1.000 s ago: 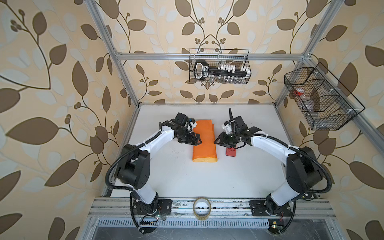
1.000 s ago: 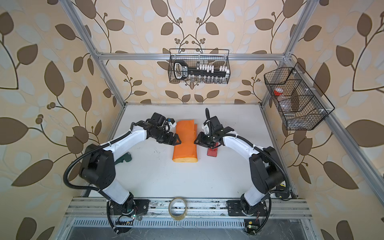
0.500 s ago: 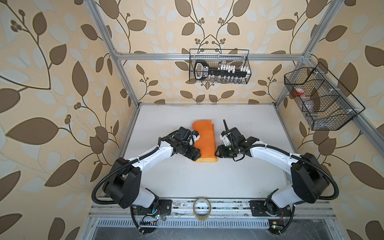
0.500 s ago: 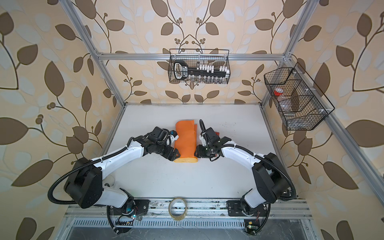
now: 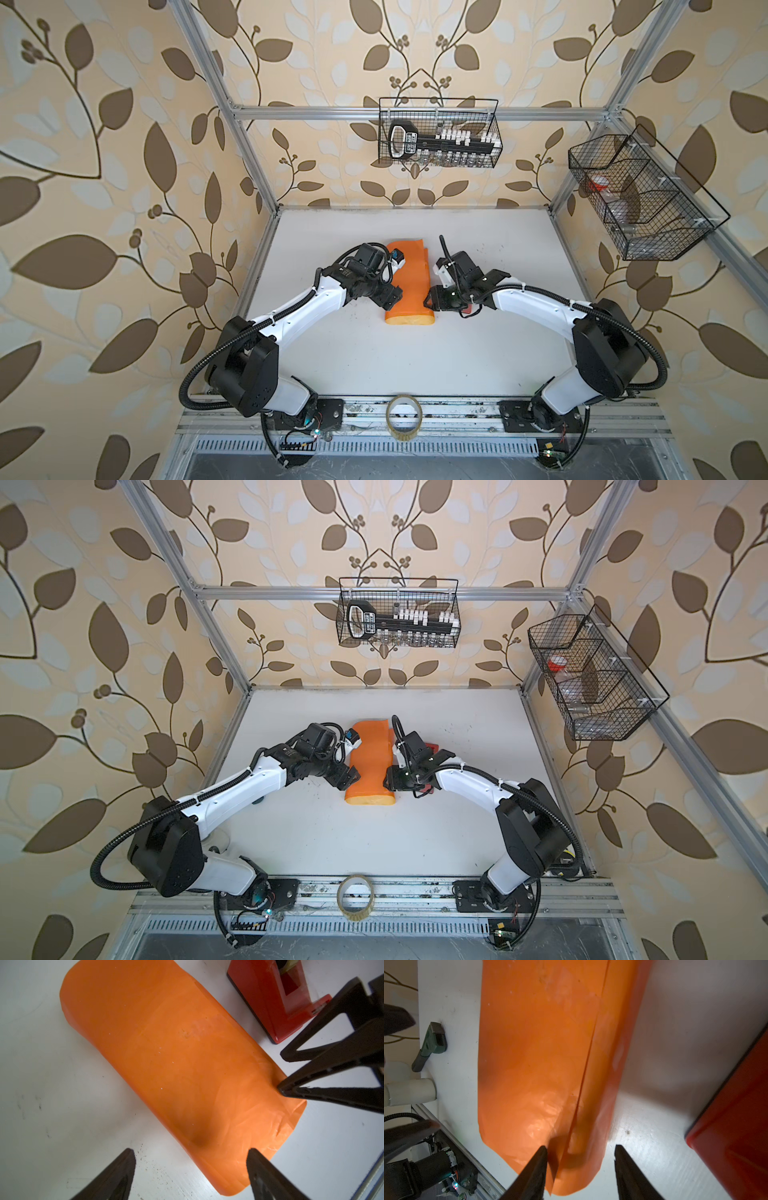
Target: Wrap the gift box in paper
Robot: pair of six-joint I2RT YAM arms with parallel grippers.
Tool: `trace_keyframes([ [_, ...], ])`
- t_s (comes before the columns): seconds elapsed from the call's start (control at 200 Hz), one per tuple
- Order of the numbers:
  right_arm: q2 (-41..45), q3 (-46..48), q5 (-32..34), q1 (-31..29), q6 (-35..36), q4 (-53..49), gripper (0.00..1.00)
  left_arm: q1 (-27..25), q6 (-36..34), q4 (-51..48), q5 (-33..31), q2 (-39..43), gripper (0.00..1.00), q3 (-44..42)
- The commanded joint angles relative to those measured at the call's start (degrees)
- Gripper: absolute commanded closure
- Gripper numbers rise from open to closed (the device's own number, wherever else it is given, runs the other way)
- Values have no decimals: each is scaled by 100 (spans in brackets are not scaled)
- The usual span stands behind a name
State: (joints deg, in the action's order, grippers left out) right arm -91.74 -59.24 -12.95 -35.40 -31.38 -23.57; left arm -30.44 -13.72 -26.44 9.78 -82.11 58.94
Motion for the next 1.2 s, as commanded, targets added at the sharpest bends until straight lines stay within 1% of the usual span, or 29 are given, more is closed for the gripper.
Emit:
trace_keyframes([
  [0.0,-233,-274,141,-123,124,-81,48,-126,-734,20,-222,24,14,51],
  [0.055,-294,-306,216,-152,123,-108,48,-162,-816,97,-393,19,14,-6],
  [0.205,-519,-227,402,-178,201,-40,49,-203,-744,510,-796,-73,14,-237],
  [0.32,-549,-173,435,-223,147,15,50,-372,-940,658,-1156,-244,14,-290],
  [0.47,-570,-130,512,-229,134,76,52,-541,-1259,902,-1432,-339,14,-482],
  [0.595,-512,-57,519,-240,101,154,53,-565,-1371,1018,-1712,-314,15,-594],
  [0.725,-572,-113,609,-241,137,34,53,-569,-1418,1180,-1852,-360,15,-742],
  [0.845,-371,-132,706,-259,165,-97,52,-571,-1330,1325,-1867,-385,16,-852],
  [0.955,-109,-365,973,-267,399,-579,51,-576,-1248,1404,-1855,-444,16,-901],
  [1.045,211,-544,1112,-266,707,-829,50,-560,-1297,1486,-1985,-464,16,-909],
  [1.14,425,-724,1281,-273,1429,-743,48,-530,-1422,1643,-2227,-473,16,-933],
  [1.2,556,-684,1108,-267,1923,-371,47,-437,-1432,1659,-2244,-440,16,-920],
])
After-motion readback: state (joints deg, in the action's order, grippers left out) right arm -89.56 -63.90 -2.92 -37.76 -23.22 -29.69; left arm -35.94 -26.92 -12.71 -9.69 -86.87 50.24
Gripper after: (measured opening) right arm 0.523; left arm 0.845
